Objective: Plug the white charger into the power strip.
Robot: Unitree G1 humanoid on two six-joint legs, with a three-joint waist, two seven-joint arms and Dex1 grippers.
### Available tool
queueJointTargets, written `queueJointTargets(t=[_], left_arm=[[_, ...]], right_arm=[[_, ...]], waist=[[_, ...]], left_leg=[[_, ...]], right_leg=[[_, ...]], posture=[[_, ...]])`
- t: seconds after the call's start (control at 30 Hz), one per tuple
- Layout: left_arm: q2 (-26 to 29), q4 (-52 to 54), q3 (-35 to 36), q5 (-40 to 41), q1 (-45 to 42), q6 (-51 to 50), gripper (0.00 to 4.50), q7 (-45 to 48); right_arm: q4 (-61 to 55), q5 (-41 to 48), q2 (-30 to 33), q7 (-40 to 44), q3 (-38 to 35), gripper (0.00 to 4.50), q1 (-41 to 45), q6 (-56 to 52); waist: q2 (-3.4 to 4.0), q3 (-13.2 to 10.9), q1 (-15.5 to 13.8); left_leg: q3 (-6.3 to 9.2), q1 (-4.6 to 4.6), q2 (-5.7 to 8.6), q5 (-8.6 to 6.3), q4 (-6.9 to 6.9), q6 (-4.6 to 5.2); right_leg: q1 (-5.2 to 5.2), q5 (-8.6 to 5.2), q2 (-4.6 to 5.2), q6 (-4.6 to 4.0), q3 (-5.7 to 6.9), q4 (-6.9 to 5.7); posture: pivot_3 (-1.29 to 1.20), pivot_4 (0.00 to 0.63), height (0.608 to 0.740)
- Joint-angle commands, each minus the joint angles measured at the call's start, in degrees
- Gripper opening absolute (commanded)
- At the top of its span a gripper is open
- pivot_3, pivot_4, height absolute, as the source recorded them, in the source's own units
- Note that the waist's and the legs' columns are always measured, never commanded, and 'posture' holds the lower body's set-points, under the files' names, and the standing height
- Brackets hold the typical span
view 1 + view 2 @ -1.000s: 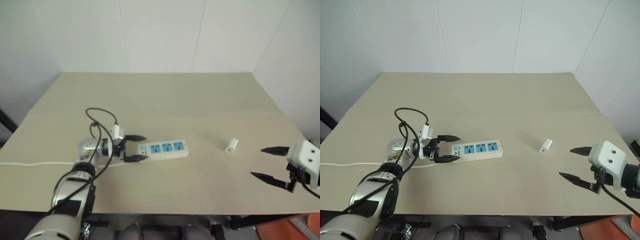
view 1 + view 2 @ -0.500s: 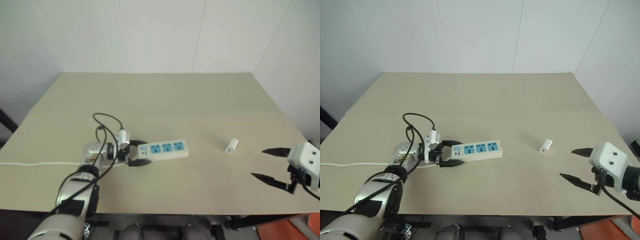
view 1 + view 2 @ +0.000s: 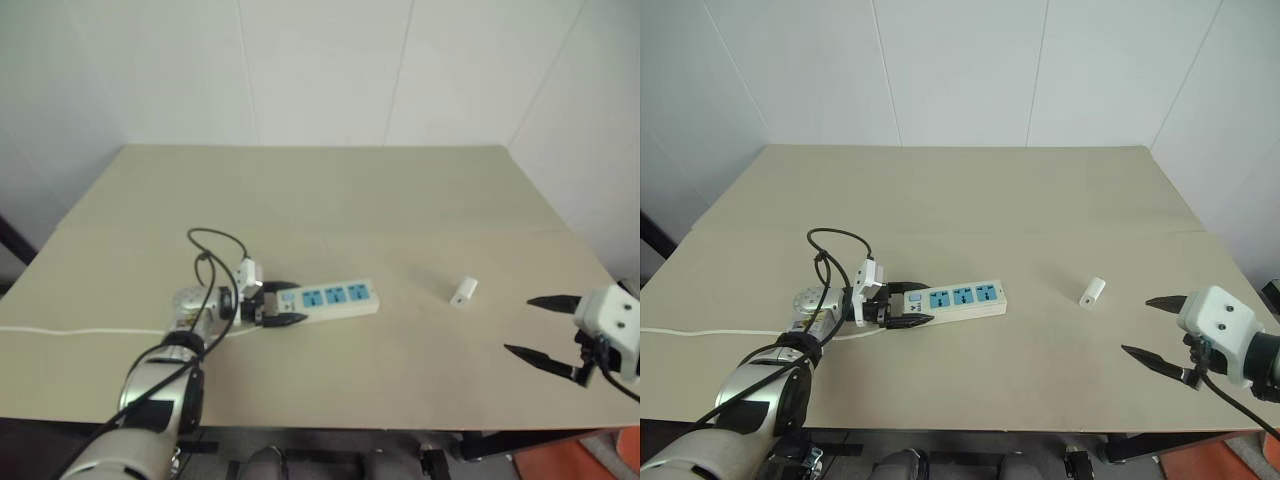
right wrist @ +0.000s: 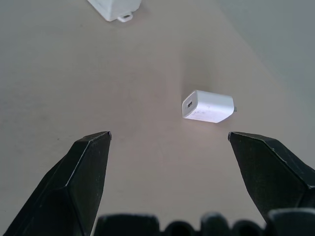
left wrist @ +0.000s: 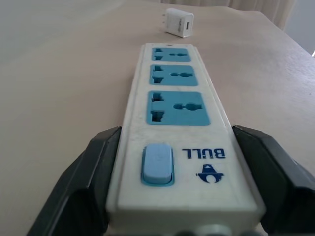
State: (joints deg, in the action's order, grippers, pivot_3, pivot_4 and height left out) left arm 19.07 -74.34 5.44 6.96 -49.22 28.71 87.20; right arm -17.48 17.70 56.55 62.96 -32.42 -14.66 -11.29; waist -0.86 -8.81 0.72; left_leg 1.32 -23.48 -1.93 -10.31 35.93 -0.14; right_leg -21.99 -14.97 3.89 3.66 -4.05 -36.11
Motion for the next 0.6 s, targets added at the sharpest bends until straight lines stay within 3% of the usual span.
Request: queueJointTargets(t=[0.03,0.37,0.6], left_arm=[[0.3,0.4,-0.1,-1.1,1.1,0.8,3.28,-0.6],[0.0,2.1,0.2,0.0,0.7,1.8,3.28,3.5],[-1.5,4.2,-1.1,1.4,1.9,1.6,3.28,5.3]], right_arm=[[-0.6,-0.2,-0.2,-0.9,-1.0,4.50,0.4,1.2],[-0.1,-0.7,1.3,-1.2,1.1,4.50,3.6,-0.2],[3.3,-1.4,11.8,-1.2,10.9,4.50,17.1,-13.2]], waist=[[0.00,0.0,0.0],[0.00,0.0,0.0],[0.07,0.1,0.1]], left_leg=[[0.00,0.01,0.00,0.00,0.00,0.00],[0.00,0.03,0.00,0.00,0.00,0.00],[-0.02,0.05,-0.01,0.00,0.01,0.00]], right_leg=[[0.01,0.00,0.00,0.00,0.00,0.00],[0.04,0.00,0.00,0.00,0.00,0.01],[0.02,0.07,0.01,-0.11,-0.02,-0.03]], posture=[[0.00,0.150,0.740],[0.00,0.150,0.740],[0.00,0.150,0.740]])
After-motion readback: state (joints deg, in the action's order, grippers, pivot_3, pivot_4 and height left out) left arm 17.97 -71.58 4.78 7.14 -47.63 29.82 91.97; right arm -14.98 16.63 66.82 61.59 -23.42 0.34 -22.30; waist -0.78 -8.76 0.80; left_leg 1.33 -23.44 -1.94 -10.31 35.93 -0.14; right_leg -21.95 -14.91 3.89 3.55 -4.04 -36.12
